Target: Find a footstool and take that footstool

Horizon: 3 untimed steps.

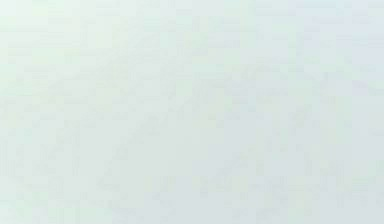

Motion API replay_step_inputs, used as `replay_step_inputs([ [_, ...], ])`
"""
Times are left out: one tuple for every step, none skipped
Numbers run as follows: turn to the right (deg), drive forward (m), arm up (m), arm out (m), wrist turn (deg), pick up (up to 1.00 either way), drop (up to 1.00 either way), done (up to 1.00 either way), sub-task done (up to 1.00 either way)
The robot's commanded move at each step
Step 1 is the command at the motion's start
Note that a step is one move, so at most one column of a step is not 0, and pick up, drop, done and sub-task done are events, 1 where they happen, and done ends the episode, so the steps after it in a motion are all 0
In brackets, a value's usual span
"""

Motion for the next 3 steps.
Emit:
replay_step_inputs([
  [0.0,0.00,-0.30,0.00,0.0,0.00,0.00,0.00,0.00],
  [0.0,0.00,0.00,0.00,0.0,1.00,0.00,0.00,0.00],
  [0.0,0.00,0.10,0.00,0.0,0.00,0.00,0.00,0.00],
])
